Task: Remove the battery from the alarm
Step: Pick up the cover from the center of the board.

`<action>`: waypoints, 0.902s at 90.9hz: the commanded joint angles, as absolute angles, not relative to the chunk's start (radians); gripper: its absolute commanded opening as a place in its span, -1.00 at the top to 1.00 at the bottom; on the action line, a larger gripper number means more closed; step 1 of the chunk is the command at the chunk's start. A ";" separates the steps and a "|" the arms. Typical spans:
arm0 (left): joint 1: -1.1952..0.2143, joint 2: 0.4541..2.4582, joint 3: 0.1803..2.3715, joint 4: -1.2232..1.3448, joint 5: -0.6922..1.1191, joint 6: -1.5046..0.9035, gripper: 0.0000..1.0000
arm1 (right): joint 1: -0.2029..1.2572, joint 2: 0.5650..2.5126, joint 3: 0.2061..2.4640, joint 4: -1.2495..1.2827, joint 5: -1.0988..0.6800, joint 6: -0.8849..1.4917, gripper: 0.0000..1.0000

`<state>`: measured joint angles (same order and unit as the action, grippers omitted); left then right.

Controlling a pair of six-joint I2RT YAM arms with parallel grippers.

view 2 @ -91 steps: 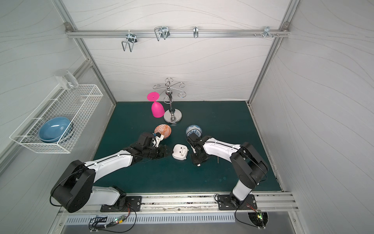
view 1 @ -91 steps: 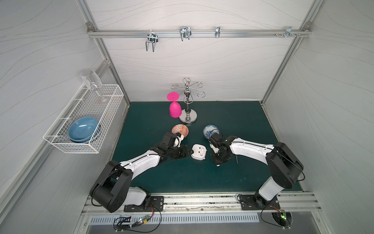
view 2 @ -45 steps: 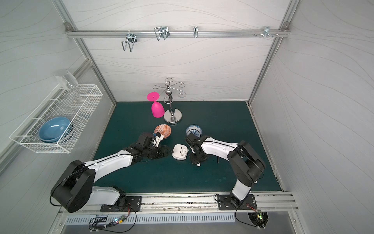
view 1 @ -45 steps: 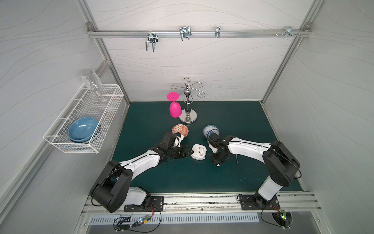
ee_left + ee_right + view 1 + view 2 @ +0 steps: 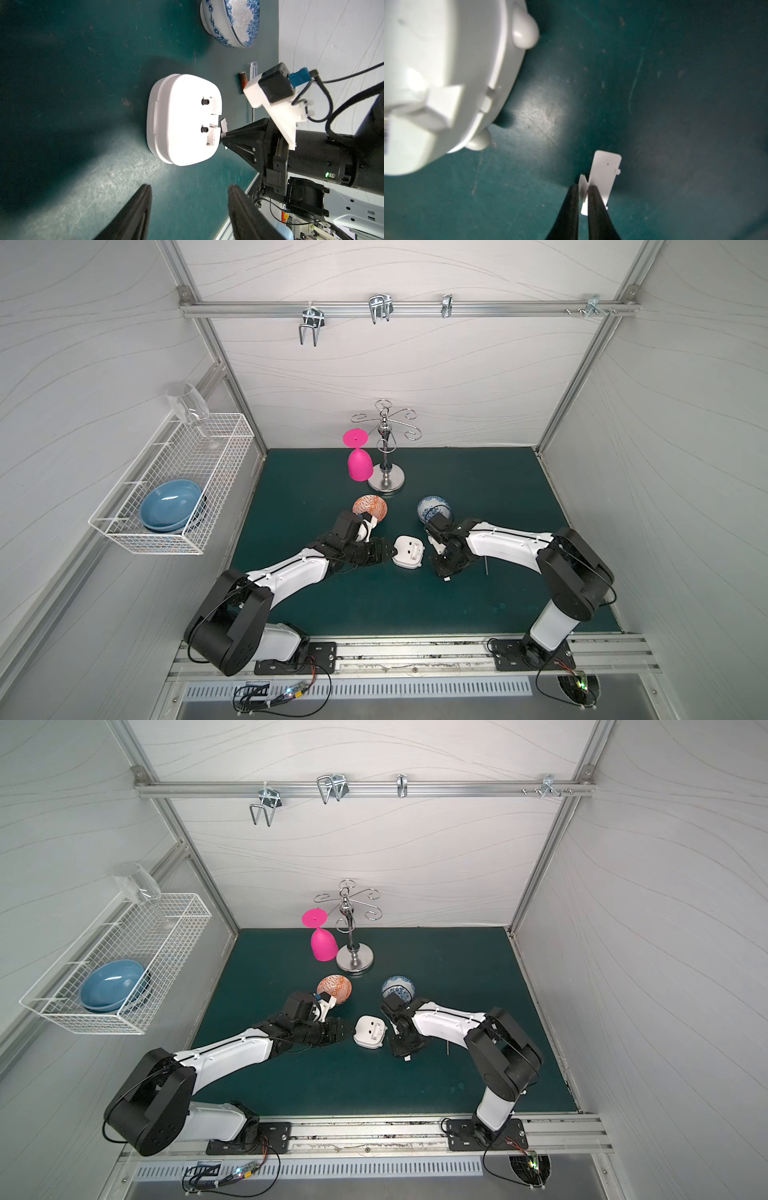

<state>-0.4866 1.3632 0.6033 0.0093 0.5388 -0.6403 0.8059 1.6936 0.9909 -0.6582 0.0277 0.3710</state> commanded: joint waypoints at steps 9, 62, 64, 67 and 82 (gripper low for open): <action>-0.500 1.326 0.599 0.055 0.542 -0.616 -0.24 | 0.813 1.673 0.997 -0.651 0.029 0.393 0.81; -0.848 1.231 0.655 0.149 0.264 -0.462 -0.17 | 0.637 1.139 0.892 -0.515 -0.141 0.650 0.81; -0.858 1.244 0.665 0.156 0.258 -0.460 -0.17 | 0.637 1.126 0.889 -0.506 -0.138 0.666 0.81; -0.876 1.264 0.684 0.168 0.250 -0.459 -0.15 | 0.636 1.107 0.885 -0.495 -0.136 0.683 0.81; -0.919 1.356 0.750 0.234 0.239 -0.481 -0.10 | 0.635 1.053 0.867 -0.459 -0.133 0.756 0.82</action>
<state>-0.8993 1.3113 0.6785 0.1200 0.2733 -0.4858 0.6395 1.0798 0.8867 -0.5011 -0.1249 0.6769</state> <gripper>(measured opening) 0.556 0.094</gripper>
